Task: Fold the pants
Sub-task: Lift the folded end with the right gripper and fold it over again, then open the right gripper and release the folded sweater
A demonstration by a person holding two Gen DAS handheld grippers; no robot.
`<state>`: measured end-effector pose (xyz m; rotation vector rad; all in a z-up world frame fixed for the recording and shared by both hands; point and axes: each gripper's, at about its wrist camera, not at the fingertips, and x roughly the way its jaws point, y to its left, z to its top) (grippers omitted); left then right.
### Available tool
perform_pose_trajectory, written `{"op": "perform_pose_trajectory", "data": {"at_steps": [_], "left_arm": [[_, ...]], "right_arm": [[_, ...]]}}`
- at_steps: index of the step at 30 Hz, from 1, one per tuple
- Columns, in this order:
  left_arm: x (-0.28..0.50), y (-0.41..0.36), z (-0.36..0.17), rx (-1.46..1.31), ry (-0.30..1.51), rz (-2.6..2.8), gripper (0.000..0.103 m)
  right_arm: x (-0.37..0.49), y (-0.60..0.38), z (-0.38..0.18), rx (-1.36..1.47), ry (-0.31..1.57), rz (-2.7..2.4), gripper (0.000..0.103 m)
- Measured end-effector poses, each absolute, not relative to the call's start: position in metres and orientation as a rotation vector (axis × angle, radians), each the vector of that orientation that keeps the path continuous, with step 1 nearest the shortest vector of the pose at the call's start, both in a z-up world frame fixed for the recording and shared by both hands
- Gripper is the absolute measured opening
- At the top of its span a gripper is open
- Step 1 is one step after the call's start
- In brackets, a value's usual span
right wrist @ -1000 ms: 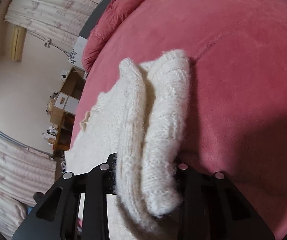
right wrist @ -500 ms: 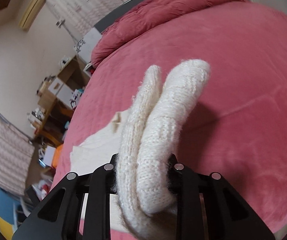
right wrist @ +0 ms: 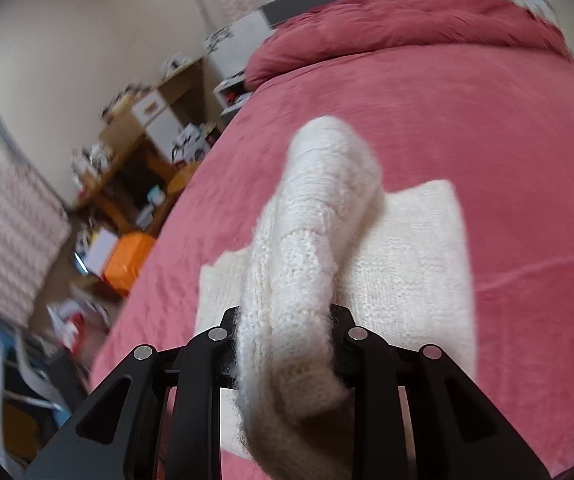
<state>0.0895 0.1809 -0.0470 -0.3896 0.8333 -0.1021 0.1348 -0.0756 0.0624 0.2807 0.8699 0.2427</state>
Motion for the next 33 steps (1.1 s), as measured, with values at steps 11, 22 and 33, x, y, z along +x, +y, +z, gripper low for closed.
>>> {"op": "perform_pose_trajectory", "data": {"at_steps": [11,22,33], "left_arm": [[0.092,0.192,-0.053,-0.45,0.843,-0.088,0.101],[0.092,0.205,-0.056,-0.607,0.777,-0.178,0.101],[0.099,0.161,-0.056,-0.696,0.784,-0.592,0.101]], "right_arm": [[0.136,0.03,-0.008,-0.026,0.886,0.27,0.041],[0.072,-0.045,0.027,0.215,0.662,0.445,0.061],[0.05,-0.131,0.005,0.164,0.614,0.231,0.032]]}}
